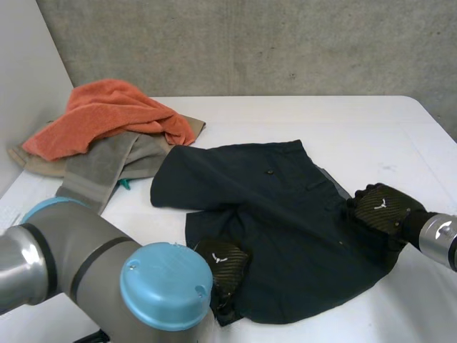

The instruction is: Fold the laundry.

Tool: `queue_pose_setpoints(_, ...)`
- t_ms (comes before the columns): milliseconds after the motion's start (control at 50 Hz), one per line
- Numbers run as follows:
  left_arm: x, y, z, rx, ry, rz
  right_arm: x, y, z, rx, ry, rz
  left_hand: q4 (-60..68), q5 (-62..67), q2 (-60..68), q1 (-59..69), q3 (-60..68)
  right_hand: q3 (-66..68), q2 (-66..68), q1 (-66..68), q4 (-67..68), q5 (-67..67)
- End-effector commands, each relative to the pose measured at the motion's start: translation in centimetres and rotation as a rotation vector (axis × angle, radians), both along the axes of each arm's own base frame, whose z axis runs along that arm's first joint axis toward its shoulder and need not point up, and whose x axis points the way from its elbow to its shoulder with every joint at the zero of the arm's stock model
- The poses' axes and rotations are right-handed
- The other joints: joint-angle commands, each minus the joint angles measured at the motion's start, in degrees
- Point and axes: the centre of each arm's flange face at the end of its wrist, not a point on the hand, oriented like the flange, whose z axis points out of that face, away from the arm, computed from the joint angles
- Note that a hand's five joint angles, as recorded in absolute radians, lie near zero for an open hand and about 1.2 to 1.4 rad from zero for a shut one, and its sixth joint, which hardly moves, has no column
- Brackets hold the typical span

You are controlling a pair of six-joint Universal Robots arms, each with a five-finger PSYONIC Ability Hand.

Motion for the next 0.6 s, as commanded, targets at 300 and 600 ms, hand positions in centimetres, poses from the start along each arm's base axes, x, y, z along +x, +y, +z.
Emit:
queue_pose_setpoints(300,-1.4,-3.2,6.8,-0.209,0.160,0.020,-2.0,-1.1,0.4,-0.040,-0.043,-0.095,47.4,47.6,46.9,46.2,46.9,0.1,0.5,-0.1,-0.1,-0.4)
queue_pose_setpoints(600,-1.6,-4.6,9.1,-0.324,0.133,0.009,-1.9,0.6,3.6,0.166,-0.128,-0.119,47.4,47.6,46.9,46.2,46.9,-1.3,-0.8,-1.4,-1.4,-1.8)
